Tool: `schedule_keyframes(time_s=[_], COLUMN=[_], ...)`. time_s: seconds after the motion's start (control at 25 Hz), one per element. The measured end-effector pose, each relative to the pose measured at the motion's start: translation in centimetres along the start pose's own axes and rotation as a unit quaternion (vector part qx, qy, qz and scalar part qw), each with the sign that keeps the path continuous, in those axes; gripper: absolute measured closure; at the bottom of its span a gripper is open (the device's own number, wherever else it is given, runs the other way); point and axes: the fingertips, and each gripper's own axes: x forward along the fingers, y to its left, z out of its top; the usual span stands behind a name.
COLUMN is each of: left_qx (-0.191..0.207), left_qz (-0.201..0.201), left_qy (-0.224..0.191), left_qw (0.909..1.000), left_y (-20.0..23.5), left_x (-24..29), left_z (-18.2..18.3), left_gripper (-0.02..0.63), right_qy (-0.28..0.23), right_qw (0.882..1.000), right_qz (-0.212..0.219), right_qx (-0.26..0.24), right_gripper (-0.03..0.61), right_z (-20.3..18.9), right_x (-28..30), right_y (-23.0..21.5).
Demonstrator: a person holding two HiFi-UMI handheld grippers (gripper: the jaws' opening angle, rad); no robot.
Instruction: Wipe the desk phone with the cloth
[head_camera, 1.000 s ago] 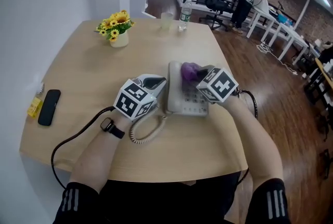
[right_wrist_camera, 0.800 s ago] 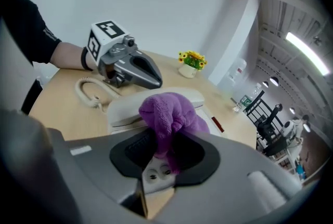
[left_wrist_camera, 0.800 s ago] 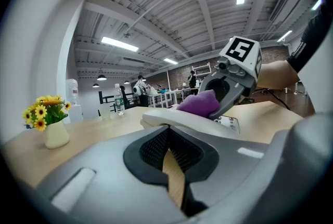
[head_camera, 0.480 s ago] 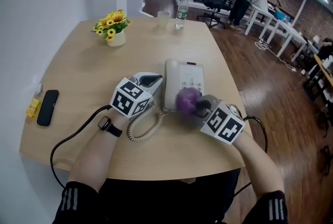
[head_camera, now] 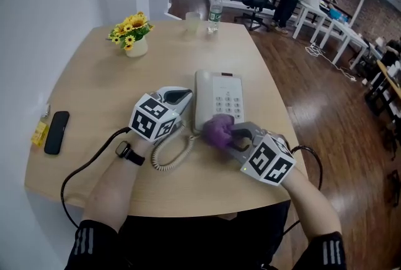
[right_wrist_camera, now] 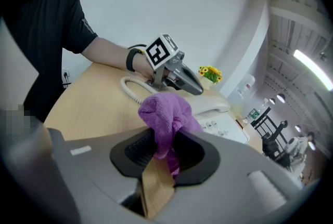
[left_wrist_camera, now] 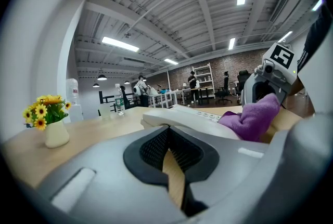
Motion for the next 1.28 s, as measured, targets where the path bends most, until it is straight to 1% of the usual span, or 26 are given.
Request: schedule_keyframes(time_s=[0.16, 0.4, 0.56, 0.88, 1.0, 1.08, 1.12, 1.2, 1.28], left_qx=[-0.001, -0.003, -0.003, -0.002, -0.003, -0.004, -0.004, -0.004, -0.004], left_qz=[-0.001, -0.002, -0.001, -0.001, -0.002, -0.002, -0.001, -0.001, -0.001], left_qy=[-0.001, -0.001, -0.001, -0.001, 0.000, 0.000, 0.000, 0.000, -0.001], left_qw=[1.0000, 1.0000, 1.0000, 1.0000, 1.0000, 1.0000, 1.0000, 1.0000, 1.0000], left_y=[-0.1, 0.0, 0.0, 0.0, 0.0, 0.0, 0.0, 0.0, 0.0], left_x=[0.0, 0.0, 0.0, 0.0, 0.0, 0.0, -0.1, 0.0, 0.0], left_z=[0.1, 0.1, 0.1, 0.1, 0.1, 0.1, 0.1, 0.1, 0.0], left_gripper=[0.620, 0.620, 0.620, 0.620, 0.620, 0.620, 0.620, 0.620, 0.620], right_qy=[-0.003, 0.003, 0.006, 0.026, 0.005, -0.023, -0.042, -0.091, -0.133], right_qw=[0.999, 0.997, 0.995, 0.990, 0.986, 0.981, 0.977, 0.962, 0.945], right_qz=[0.009, -0.004, -0.018, -0.049, -0.059, -0.081, -0.099, -0.130, -0.151], right_qx=[0.033, 0.074, 0.101, 0.133, 0.154, 0.172, 0.186, 0.224, 0.260], right_gripper=[0.471, 0.471, 0.471, 0.471, 0.471, 0.471, 0.471, 0.471, 0.471], right_z=[-1.5, -4.3, -6.1, -9.2, -9.2, -8.8, -8.5, -7.9, -7.4], right_x=[0.2, -1.7, -3.2, -5.5, -6.8, -8.1, -8.9, -10.4, -11.5], right_y=[-0.1, -1.3, -2.0, -3.4, -4.4, -6.1, -7.3, -9.9, -12.3])
